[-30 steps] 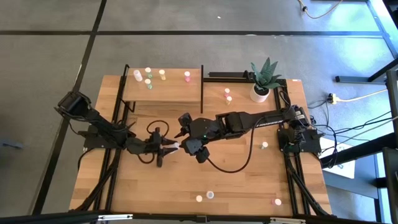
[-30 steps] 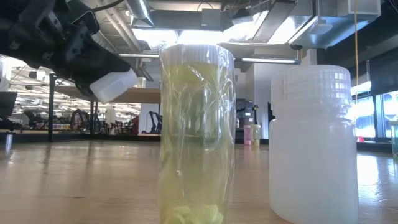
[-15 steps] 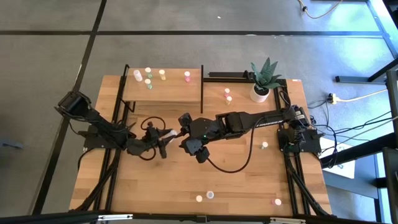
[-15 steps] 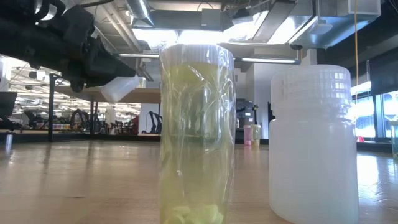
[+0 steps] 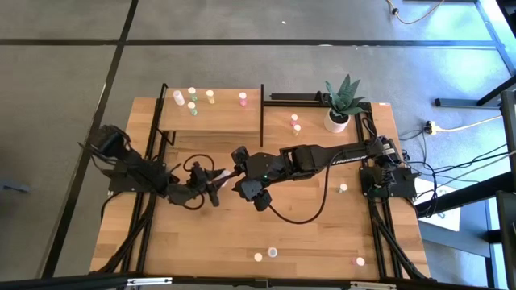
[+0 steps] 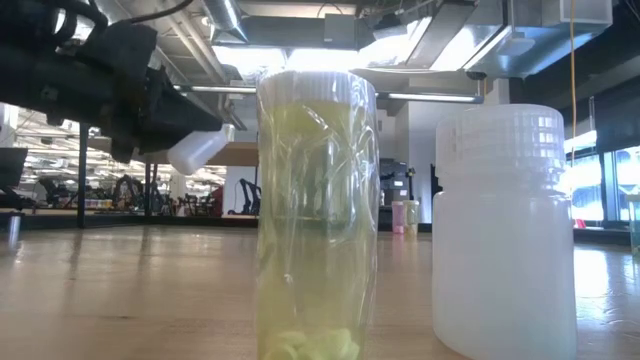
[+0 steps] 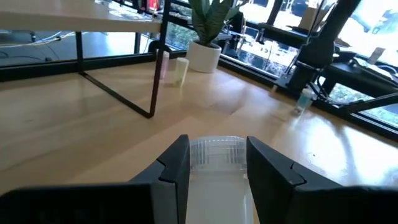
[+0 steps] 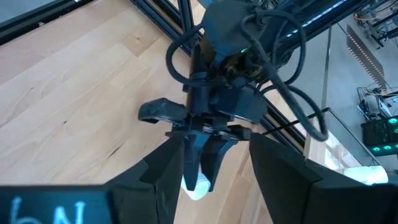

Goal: Pick and place medicine bottles onto shelf by color
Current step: Put the top white pill bottle aligned with the other white pill bottle on the shelf

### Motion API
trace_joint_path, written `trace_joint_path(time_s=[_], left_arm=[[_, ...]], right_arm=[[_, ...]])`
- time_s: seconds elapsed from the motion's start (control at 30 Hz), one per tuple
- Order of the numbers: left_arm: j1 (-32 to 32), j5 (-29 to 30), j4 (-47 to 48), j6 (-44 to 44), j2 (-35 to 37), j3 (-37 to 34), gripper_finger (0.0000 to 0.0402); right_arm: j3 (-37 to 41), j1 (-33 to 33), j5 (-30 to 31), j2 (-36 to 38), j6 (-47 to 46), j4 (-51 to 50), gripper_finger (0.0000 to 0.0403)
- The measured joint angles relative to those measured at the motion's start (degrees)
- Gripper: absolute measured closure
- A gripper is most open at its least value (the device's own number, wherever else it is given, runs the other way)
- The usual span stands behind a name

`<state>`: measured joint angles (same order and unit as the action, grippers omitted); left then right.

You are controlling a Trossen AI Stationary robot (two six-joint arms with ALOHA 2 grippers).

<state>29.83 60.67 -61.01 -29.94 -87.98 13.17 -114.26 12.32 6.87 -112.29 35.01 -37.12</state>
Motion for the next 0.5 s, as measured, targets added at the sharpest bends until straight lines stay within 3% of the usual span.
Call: trace_joint_path(time_s=[0.3,0.5], left_arm=[[1.60,7.36,-5.59,-4.62,-11.82,2.64,0.0287],[1.68,8.36,-5.85,-11.67,-17.61,4.03,0.0287]], right_arm=[[0.00,0.00,0.00,0.00,0.00,0.01,0.0217],[0.00,0.00,0.00,0.00,0.00,0.00,0.0217]])
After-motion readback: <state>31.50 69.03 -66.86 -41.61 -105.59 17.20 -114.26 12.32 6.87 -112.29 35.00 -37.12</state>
